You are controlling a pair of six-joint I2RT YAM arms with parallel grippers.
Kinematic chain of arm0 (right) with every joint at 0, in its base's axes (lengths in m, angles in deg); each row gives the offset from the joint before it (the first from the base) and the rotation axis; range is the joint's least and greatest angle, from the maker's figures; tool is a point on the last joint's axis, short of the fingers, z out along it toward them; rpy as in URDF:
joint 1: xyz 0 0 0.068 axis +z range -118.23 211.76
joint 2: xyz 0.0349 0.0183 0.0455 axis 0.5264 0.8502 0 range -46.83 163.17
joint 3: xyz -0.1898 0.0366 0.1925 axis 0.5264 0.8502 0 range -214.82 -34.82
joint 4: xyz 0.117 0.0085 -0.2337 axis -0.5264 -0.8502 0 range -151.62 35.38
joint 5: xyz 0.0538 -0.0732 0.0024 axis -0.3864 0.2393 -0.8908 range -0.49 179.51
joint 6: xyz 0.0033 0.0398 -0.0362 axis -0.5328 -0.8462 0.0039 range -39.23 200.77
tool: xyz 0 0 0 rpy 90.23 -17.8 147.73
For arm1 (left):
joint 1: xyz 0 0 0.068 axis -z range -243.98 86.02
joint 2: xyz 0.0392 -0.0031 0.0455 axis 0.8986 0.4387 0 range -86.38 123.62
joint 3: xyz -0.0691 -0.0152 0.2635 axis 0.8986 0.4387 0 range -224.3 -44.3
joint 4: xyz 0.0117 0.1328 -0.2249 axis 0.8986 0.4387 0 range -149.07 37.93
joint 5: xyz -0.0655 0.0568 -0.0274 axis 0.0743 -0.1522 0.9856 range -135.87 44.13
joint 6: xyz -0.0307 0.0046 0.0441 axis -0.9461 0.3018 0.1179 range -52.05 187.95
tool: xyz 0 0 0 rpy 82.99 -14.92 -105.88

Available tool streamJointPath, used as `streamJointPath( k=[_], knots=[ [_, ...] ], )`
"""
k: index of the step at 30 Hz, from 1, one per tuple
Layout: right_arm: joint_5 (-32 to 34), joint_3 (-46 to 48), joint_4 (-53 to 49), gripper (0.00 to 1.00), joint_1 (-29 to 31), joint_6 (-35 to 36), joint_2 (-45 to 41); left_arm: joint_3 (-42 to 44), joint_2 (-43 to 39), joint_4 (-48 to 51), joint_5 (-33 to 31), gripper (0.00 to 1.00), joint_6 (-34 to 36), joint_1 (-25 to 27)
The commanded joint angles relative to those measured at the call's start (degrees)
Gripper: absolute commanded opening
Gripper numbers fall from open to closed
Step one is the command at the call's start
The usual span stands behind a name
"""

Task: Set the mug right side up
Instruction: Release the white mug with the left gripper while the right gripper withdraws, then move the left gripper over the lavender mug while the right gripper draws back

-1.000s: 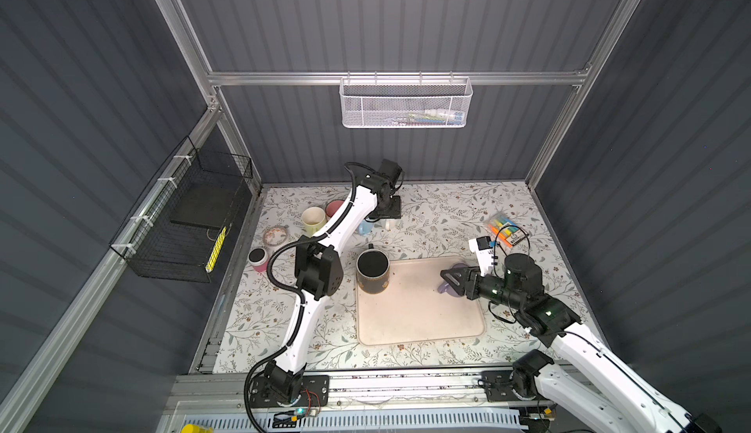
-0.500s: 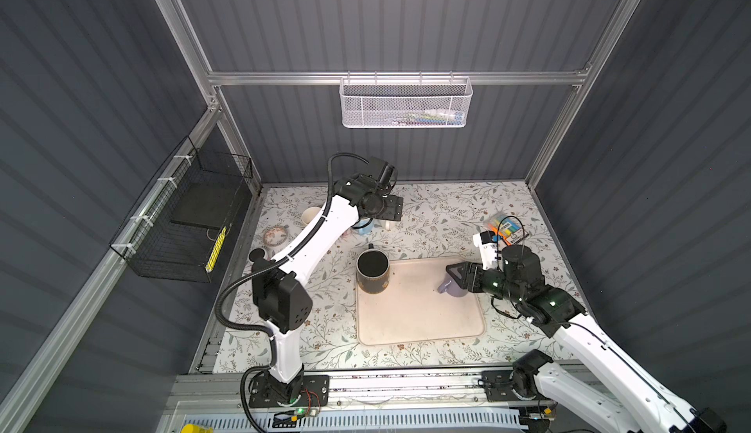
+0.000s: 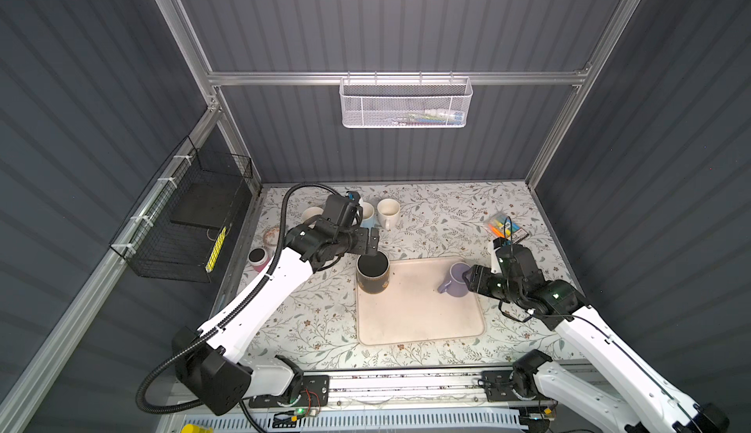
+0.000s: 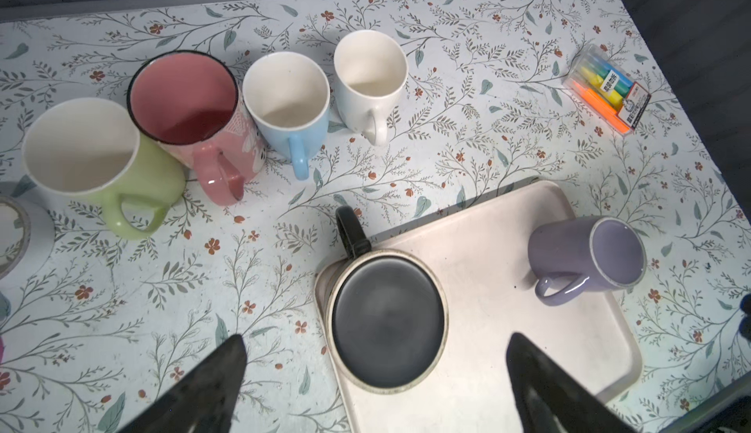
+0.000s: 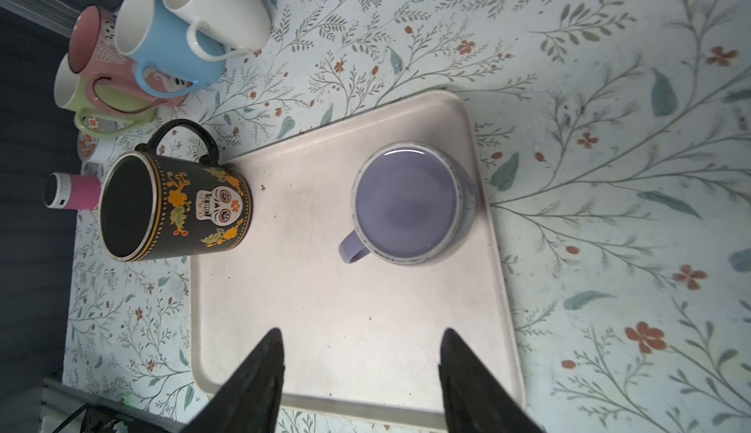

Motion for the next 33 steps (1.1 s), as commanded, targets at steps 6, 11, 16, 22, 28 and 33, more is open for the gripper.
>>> streamJointPath(
  k=[6,11,16,22,28,33],
  knots=[
    [3.84,-1.05,-1.7,0.66,0.22,-1.77,5.52,8.09,-6.99,-2.01,-1.67,1.0,3.3,0.11],
    [4.8,-3.9,-0.33,0.71,-0.05,0.89,12.26,9.88,-10.87,-3.73,1.96,1.0,3.47,0.08],
    [3.89,-4.57,3.33,0.74,-1.5,1.78,17.78,10.88,-14.4,-3.08,1.91,1.0,4.08,0.11],
    [1.44,-6.69,6.14,0.76,-2.08,2.49,23.02,12.05,-15.53,-2.45,1.2,1.0,5.1,0.09],
    [-0.87,-9.02,7.7,0.77,-2.09,4.42,26.87,12.99,-14.84,-3.24,1.18,1.0,5.5,0.09],
    [-3.91,-11.05,9.01,0.76,-1.97,6.02,30.05,13.44,-15.1,-3.15,1.02,1.0,5.68,0.11]
  ],
)
